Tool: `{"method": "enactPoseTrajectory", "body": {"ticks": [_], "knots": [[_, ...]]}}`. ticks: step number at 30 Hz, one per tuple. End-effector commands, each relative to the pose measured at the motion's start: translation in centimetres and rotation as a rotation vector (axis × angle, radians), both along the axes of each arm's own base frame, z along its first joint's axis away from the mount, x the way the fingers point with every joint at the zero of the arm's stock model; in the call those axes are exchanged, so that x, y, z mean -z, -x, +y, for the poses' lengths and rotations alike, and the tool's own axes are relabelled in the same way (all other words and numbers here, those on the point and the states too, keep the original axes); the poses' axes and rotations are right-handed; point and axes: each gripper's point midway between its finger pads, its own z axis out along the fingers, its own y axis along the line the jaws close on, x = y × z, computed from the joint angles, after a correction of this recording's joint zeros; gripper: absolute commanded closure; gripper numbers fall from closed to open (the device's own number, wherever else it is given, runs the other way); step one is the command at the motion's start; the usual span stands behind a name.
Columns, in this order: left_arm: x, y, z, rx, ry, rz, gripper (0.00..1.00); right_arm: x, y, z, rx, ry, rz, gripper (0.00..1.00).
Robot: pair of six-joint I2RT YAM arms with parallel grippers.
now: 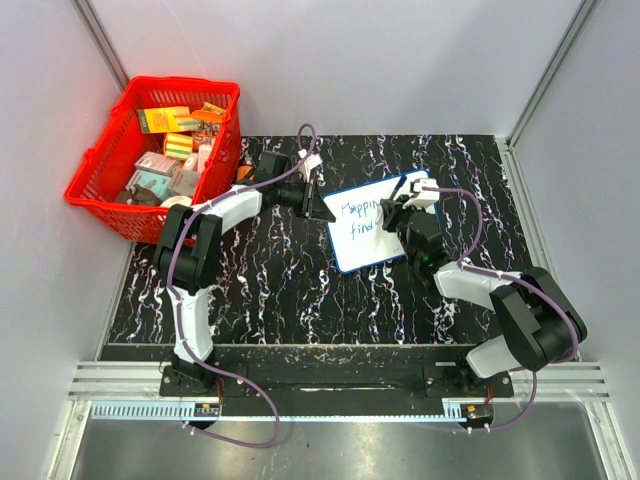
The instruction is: Write a sentence on the whiteboard
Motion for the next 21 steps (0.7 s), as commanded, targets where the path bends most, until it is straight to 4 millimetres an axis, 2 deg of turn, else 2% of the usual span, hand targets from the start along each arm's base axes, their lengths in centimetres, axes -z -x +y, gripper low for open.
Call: {"method": "enactPoseTrajectory", "body": {"ticks": [1, 12, 21], "knots": [[6.6, 0.2, 1.7, -0.047, -0.246, -0.051, 1.00, -1.7, -1.4, -0.5, 0.044, -0.016, -0.038, 1.00], [6.5, 0.1, 1.8, -0.050, -0.246, -0.052, 1.00, -0.8, -1.5, 0.3, 0.005, -0.022, -0.020, 1.00], [6.7, 0.2, 1.8, -0.047, -0.246, -0.046, 1.00, 0.2, -0.8, 0.6, -0.024, -0.020, 0.006, 1.00]]}}
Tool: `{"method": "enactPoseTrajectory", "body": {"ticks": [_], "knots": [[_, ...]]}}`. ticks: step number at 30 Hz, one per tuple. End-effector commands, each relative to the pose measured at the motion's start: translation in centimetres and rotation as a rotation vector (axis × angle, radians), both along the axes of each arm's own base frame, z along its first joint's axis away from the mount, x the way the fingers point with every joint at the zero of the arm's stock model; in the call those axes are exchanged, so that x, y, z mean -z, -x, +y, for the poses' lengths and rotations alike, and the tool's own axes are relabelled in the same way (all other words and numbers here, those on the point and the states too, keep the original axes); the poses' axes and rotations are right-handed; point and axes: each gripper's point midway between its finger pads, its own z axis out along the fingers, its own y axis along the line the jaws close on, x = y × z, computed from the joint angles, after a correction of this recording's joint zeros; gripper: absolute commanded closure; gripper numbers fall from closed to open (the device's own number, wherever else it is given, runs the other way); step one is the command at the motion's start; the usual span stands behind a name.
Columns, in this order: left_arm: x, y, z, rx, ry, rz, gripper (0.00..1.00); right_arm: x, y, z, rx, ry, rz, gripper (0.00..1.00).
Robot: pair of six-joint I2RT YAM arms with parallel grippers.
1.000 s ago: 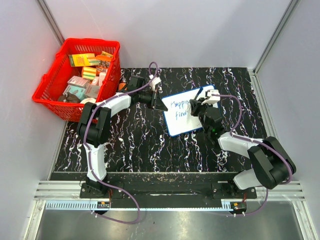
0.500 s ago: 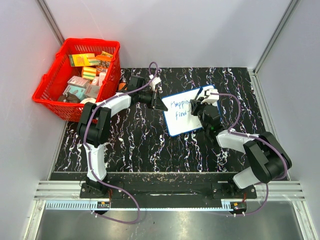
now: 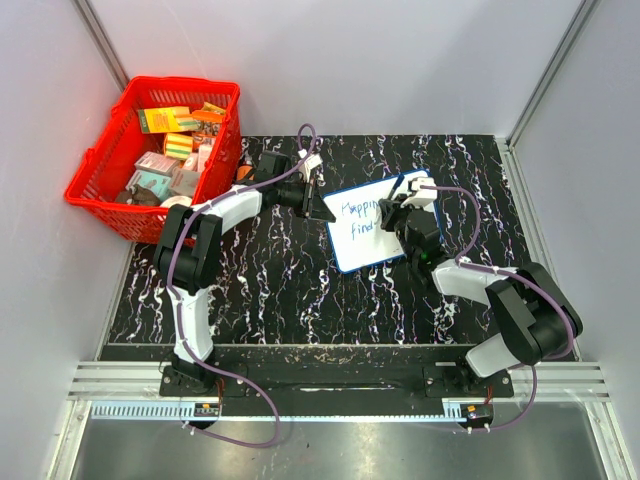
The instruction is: Write a sentence on the whiteboard
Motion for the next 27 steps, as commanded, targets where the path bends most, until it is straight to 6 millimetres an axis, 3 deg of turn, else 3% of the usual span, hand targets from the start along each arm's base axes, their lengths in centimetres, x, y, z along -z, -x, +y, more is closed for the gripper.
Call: {"method": "enactPoseTrajectory", "body": {"ticks": [1, 14, 27], "knots": [[6.6, 0.2, 1.7, -0.047, -0.246, -0.050, 1.00, -0.4, -0.1, 0.1, -0.014, -0.017, -0.007, 1.00], [6.7, 0.1, 1.6, -0.049, -0.246, -0.048, 1.00, 0.8, 0.7, -0.8, 0.014, 0.009, 0.030, 1.00], [6.7, 0.2, 1.5, -0.046, -0.246, -0.047, 1.00, 0.6, 1.2, -1.1, 0.011, 0.017, 0.024, 1.00]]}}
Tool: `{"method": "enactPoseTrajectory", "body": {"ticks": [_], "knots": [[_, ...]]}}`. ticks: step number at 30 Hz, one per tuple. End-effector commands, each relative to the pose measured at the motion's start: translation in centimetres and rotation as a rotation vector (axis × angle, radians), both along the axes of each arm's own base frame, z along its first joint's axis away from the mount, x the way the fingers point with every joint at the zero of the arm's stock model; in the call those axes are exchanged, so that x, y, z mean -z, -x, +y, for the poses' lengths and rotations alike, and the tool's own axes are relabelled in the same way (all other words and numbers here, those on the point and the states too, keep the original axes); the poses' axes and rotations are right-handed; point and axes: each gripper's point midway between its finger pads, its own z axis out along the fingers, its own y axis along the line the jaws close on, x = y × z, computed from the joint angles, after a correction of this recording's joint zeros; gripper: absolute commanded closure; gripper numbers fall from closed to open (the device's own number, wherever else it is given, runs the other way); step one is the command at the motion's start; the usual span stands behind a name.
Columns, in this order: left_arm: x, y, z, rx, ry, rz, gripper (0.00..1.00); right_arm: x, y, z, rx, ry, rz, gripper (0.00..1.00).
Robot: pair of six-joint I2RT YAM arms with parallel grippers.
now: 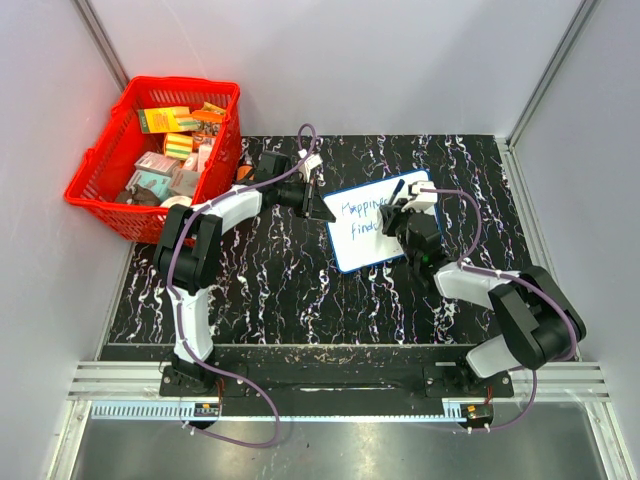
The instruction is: Write a sentence on the whiteboard
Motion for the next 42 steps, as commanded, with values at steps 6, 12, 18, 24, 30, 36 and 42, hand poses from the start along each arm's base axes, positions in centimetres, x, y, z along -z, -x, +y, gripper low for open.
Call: {"method": "enactPoseTrajectory", "body": {"ticks": [6, 12, 18, 24, 30, 36, 42], "knots": [[6.8, 0.1, 1.5, -0.048, -0.247, -0.047, 1.00, -0.4, 0.5, -0.1, -0.016, -0.020, -0.013, 1.00], [6.8, 0.3, 1.5, -0.047, -0.247, -0.044, 1.00, -0.8, 0.5, 0.9, -0.054, -0.066, -0.022, 1.00], [6.9, 0.3, 1.5, -0.047, -0.248, -0.043, 1.00, -3.1, 0.8, 1.1, -0.073, -0.105, -0.073, 1.00], [6.7, 0.3, 1.4, -0.044, -0.245, -0.051, 1.00, -5.7, 1.5, 0.1, -0.049, -0.108, -0.149, 1.00], [6.6, 0.2, 1.5, -0.046, -0.246, -0.054, 1.00, -5.6, 0.7, -1.9, 0.045, -0.048, -0.151, 1.00], [6.4, 0.2, 1.6, -0.048, -0.247, -0.059, 1.00, -4.4, -0.3, -3.3, 0.104, -0.023, -0.125, 1.00], [6.1, 0.4, 1.7, -0.055, -0.249, -0.072, 1.00, -4.5, -0.9, -3.3, 0.112, -0.037, -0.131, 1.00]]}}
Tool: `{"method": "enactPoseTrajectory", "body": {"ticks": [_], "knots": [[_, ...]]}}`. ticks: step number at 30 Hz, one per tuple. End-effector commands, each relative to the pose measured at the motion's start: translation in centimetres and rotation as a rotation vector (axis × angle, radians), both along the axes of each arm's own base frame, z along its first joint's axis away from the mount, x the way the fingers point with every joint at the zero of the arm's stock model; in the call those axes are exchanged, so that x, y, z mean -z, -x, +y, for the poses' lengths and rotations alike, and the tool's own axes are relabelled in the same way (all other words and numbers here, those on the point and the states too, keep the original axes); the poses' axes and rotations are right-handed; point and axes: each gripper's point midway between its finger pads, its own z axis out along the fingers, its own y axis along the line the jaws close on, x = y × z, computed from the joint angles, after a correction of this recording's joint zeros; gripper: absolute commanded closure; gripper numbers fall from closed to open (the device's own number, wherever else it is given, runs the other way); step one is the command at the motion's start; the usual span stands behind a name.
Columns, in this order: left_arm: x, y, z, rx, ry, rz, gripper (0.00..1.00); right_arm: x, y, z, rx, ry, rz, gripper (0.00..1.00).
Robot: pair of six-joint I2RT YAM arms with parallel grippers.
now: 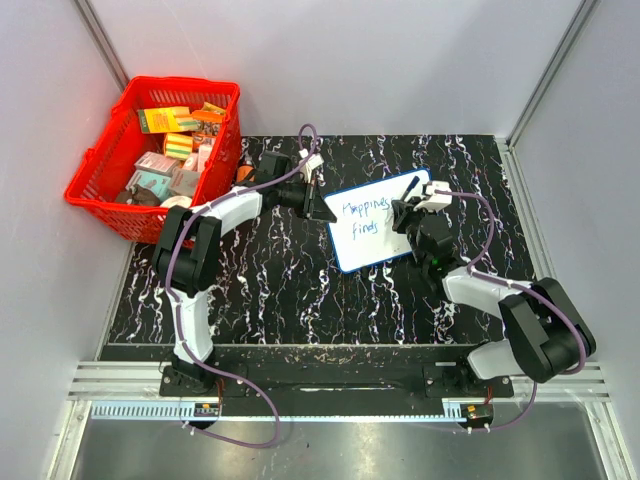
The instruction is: Write a sentence on the whiteboard
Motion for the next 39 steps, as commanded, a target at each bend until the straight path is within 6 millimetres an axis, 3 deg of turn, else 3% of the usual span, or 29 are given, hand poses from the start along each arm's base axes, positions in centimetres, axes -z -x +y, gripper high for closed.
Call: {"method": "enactPoseTrajectory", "body": {"ticks": [1, 7, 20, 39], "knots": [[6.5, 0.2, 2.0, -0.055, -0.248, -0.046, 1.00, -2.1, -1.2, -0.5, 0.044, -0.020, -0.061, 1.00], [6.5, 0.1, 1.9, -0.054, -0.246, -0.044, 1.00, -2.2, -1.9, -0.5, 0.061, -0.025, -0.065, 1.00], [6.5, 0.1, 1.9, -0.050, -0.247, -0.044, 1.00, -0.4, -3.0, -1.3, 0.102, -0.025, -0.023, 1.00], [6.5, 0.0, 1.8, -0.052, -0.246, -0.042, 1.00, 2.6, -1.4, -1.9, 0.096, 0.006, 0.063, 1.00]]}}
